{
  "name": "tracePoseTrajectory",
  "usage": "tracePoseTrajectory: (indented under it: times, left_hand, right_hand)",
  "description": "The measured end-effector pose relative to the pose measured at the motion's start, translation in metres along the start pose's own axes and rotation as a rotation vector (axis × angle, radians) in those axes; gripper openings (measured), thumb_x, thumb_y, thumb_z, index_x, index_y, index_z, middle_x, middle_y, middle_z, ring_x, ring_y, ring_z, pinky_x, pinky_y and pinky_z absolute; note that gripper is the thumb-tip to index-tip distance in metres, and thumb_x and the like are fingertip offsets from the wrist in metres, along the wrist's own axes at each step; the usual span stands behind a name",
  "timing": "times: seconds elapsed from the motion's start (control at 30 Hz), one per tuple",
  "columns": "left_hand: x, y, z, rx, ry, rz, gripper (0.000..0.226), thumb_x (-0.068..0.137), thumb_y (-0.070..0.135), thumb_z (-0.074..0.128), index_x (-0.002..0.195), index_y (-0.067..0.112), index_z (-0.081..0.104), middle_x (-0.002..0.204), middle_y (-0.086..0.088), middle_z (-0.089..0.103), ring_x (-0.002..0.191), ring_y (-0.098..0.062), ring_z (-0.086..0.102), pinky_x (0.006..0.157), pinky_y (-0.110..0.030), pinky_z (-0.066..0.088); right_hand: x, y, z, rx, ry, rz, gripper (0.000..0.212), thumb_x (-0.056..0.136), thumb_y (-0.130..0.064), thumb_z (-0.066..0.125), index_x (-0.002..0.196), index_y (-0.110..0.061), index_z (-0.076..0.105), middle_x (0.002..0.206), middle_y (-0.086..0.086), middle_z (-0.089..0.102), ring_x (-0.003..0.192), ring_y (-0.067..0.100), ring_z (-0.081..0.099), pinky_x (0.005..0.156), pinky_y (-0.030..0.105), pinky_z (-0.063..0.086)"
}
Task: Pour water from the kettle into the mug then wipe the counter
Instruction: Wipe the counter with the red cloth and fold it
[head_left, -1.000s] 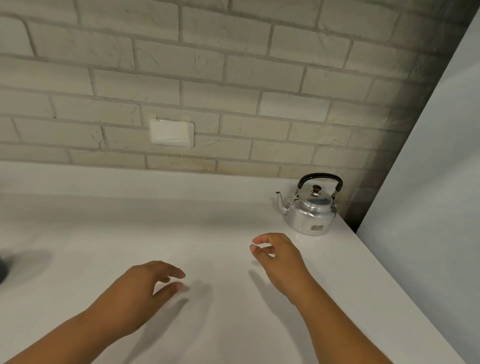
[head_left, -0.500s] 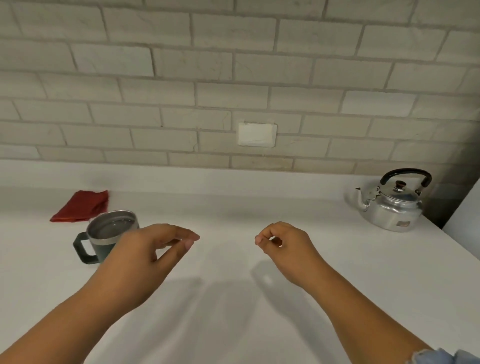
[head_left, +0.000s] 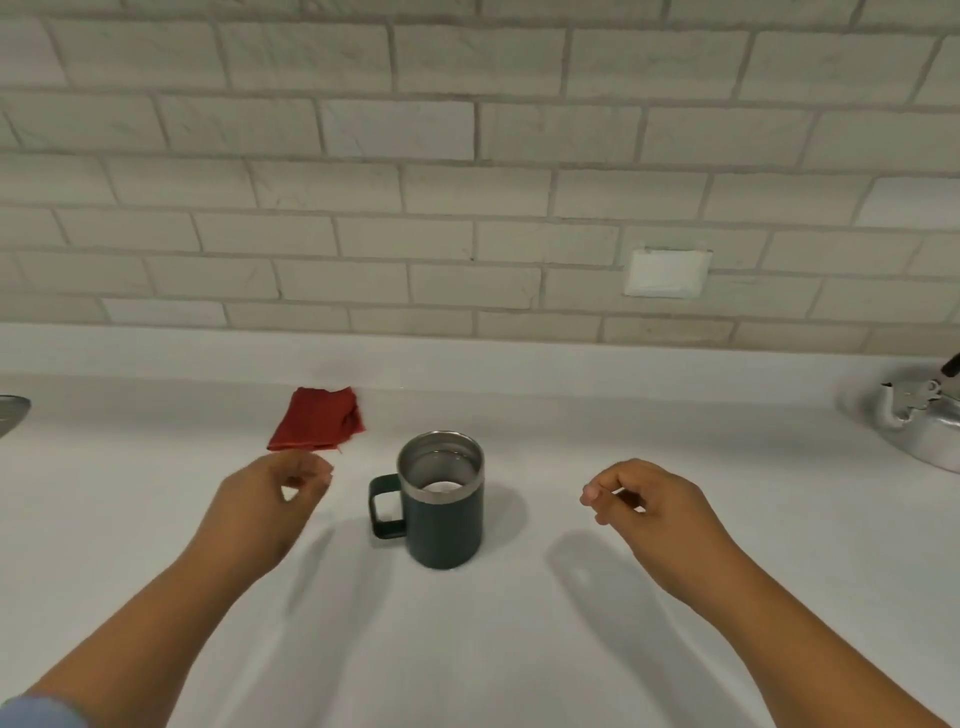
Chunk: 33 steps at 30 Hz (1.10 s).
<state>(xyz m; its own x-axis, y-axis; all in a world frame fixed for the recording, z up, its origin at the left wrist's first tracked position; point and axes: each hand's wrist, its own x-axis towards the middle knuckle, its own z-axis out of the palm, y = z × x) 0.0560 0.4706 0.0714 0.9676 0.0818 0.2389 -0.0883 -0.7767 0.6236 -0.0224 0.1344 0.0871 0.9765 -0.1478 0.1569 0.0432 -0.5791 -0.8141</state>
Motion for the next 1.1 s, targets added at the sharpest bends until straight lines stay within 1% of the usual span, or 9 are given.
tracePoseTrajectory:
  times: [0.17, 0.37, 0.53, 0.6, 0.67, 0.73, 0.83, 0.97, 1.1]
  left_hand:
    - [0.045, -0.052, 0.039, 0.151, -0.177, -0.032, 0.056, 0.085, 0.032, 0.061, 0.135, 0.013, 0.042, 0.140, -0.009, 0.047, 0.125, -0.026, 0.047, 0.104, -0.038, 0.037]
    - [0.093, -0.081, 0.060, 0.350, -0.320, -0.017, 0.066, 0.094, 0.038, 0.041, 0.148, 0.012, 0.012, 0.159, -0.004, 0.003, 0.146, -0.024, 0.003, 0.118, -0.045, 0.016]
    - [0.127, -0.094, 0.064, 0.314, -0.342, -0.068, 0.067, 0.093, 0.045, 0.038, 0.147, 0.014, 0.013, 0.159, -0.003, 0.009, 0.144, -0.025, 0.014, 0.114, -0.051, 0.022]
    - [0.131, -0.098, 0.064, 0.442, -0.398, -0.094, 0.070, 0.091, 0.055, 0.031, 0.148, 0.023, 0.007, 0.158, 0.002, 0.013, 0.144, -0.023, 0.014, 0.112, -0.054, 0.022]
    - [0.133, -0.097, 0.063, 0.590, -0.367, -0.079, 0.071, 0.087, 0.062, 0.027, 0.147, 0.028, 0.009, 0.153, 0.003, 0.026, 0.138, -0.024, 0.025, 0.104, -0.053, 0.030]
    - [0.133, -0.092, 0.059, 0.705, -0.306, -0.030, 0.069, 0.082, 0.067, 0.031, 0.139, 0.028, 0.029, 0.138, 0.001, 0.043, 0.125, -0.024, 0.039, 0.094, -0.048, 0.035]
    - [0.127, -0.086, 0.055, 0.776, -0.278, 0.035, 0.048, 0.079, 0.061, 0.043, 0.108, 0.023, 0.050, 0.104, 0.002, 0.053, 0.100, -0.021, 0.054, 0.083, -0.041, 0.033]
    - [0.107, -0.091, 0.044, 0.676, -0.196, 0.063, 0.017, 0.080, 0.035, 0.050, 0.086, 0.020, 0.056, 0.088, 0.003, 0.053, 0.083, -0.019, 0.049, 0.076, -0.036, 0.036]
    - [0.088, -0.095, 0.025, 0.259, -0.101, 0.046, 0.010, 0.084, 0.019, 0.052, 0.080, 0.010, 0.056, 0.072, -0.005, 0.055, 0.064, -0.022, 0.051, 0.058, -0.035, 0.041]
  right_hand:
    - [-0.001, 0.001, 0.006, -0.026, -0.030, 0.131, 0.015, 0.088, -0.027, 0.061, 0.075, -0.027, 0.069, 0.092, -0.012, 0.068, 0.081, 0.006, 0.065, 0.072, 0.020, 0.047]
    - [-0.004, 0.001, 0.013, -0.058, -0.028, 0.224, 0.018, 0.088, -0.025, 0.060, 0.072, -0.028, 0.069, 0.090, -0.012, 0.068, 0.082, 0.014, 0.065, 0.073, 0.025, 0.049]
    - [-0.009, -0.001, 0.021, -0.028, -0.040, 0.297, 0.022, 0.088, -0.025, 0.059, 0.070, -0.030, 0.070, 0.088, -0.007, 0.071, 0.077, 0.010, 0.067, 0.078, 0.033, 0.052]
    - [-0.009, -0.003, 0.024, -0.012, -0.051, 0.329, 0.022, 0.088, -0.025, 0.058, 0.071, -0.029, 0.071, 0.088, -0.006, 0.072, 0.076, 0.008, 0.068, 0.081, 0.037, 0.053]
    - [-0.010, -0.005, 0.027, -0.008, -0.056, 0.336, 0.022, 0.089, -0.022, 0.058, 0.072, -0.026, 0.071, 0.088, -0.008, 0.072, 0.074, 0.006, 0.068, 0.083, 0.039, 0.053]
    - [-0.011, -0.008, 0.030, -0.013, -0.058, 0.340, 0.021, 0.089, -0.023, 0.058, 0.072, -0.025, 0.071, 0.089, -0.008, 0.071, 0.074, 0.006, 0.068, 0.084, 0.039, 0.053]
    - [-0.011, -0.011, 0.032, -0.015, -0.065, 0.345, 0.021, 0.089, -0.027, 0.058, 0.072, -0.026, 0.071, 0.088, -0.006, 0.072, 0.074, 0.006, 0.068, 0.085, 0.040, 0.053]
    - [-0.013, -0.012, 0.033, -0.004, -0.073, 0.346, 0.021, 0.089, -0.027, 0.058, 0.072, -0.026, 0.071, 0.088, -0.005, 0.072, 0.075, 0.005, 0.067, 0.086, 0.041, 0.053]
    - [-0.015, -0.015, 0.034, 0.015, -0.078, 0.342, 0.022, 0.088, -0.026, 0.058, 0.071, -0.028, 0.071, 0.088, -0.004, 0.073, 0.075, 0.007, 0.068, 0.087, 0.044, 0.053]
